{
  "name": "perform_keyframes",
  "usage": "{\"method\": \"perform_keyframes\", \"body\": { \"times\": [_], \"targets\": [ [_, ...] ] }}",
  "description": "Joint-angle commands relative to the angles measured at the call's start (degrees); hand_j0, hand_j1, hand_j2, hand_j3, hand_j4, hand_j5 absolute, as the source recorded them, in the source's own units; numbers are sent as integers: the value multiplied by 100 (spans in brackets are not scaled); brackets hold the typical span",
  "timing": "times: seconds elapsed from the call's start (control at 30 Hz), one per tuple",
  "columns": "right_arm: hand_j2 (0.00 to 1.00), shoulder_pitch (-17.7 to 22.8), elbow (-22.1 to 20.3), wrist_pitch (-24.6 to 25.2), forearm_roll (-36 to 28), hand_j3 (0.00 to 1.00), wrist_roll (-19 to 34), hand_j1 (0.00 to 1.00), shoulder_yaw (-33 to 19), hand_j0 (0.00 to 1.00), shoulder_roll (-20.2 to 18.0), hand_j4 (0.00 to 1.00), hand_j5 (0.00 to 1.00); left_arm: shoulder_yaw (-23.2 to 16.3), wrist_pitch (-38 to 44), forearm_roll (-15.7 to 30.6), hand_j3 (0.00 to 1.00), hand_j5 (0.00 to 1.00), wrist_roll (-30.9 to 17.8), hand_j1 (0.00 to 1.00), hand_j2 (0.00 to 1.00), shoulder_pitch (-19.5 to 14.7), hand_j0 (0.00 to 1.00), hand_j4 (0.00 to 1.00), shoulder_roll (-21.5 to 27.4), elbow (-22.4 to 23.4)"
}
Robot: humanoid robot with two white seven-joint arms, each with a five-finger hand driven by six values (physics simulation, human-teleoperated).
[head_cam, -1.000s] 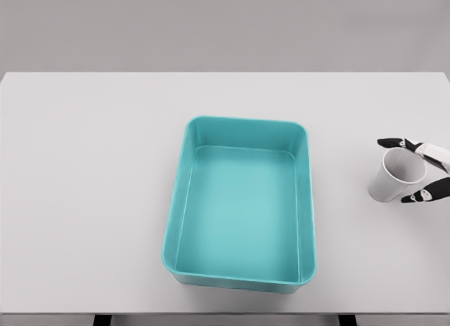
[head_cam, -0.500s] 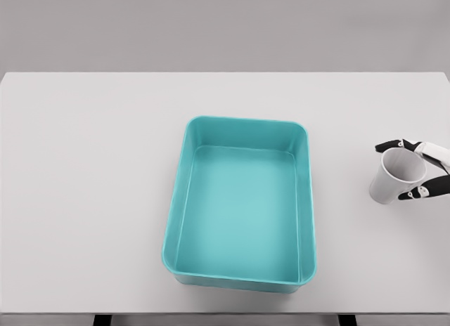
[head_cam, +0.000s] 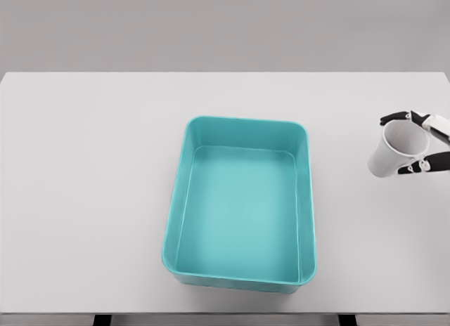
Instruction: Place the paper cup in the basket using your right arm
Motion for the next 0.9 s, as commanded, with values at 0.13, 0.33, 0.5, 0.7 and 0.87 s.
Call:
{"method": "perform_keyframes", "body": {
  "times": [0.13, 0.33, 0.5, 0.7, 0.87],
  "targets": [
    [73, 0, -499, 13, -42, 73, -1, 73, -166, 73, 9, 73, 73, -1, 0, 0, 100, 100, 0, 100, 100, 0, 100, 100, 0, 6],
    [71, 0, -604, 13, -42, 71, -1, 71, -307, 71, 27, 71, 71, -1, 0, 0, 100, 100, 0, 100, 100, 0, 100, 100, 0, 6],
    [70, -9, -850, 13, -42, 70, -1, 70, -474, 70, 255, 70, 70, -1, 0, 0, 100, 100, 0, 100, 100, 0, 100, 100, 0, -3],
    [70, -9, -1132, 13, -42, 70, -1, 70, -474, 70, 273, 70, 70, -1, 0, 0, 100, 100, 0, 100, 100, 0, 100, 100, 0, -3],
    [68, -9, -1483, 13, -24, 68, -1, 68, -483, 68, 282, 68, 68, -1, 0, 0, 100, 100, 0, 100, 100, 0, 100, 100, 0, -3]
  ]
}}
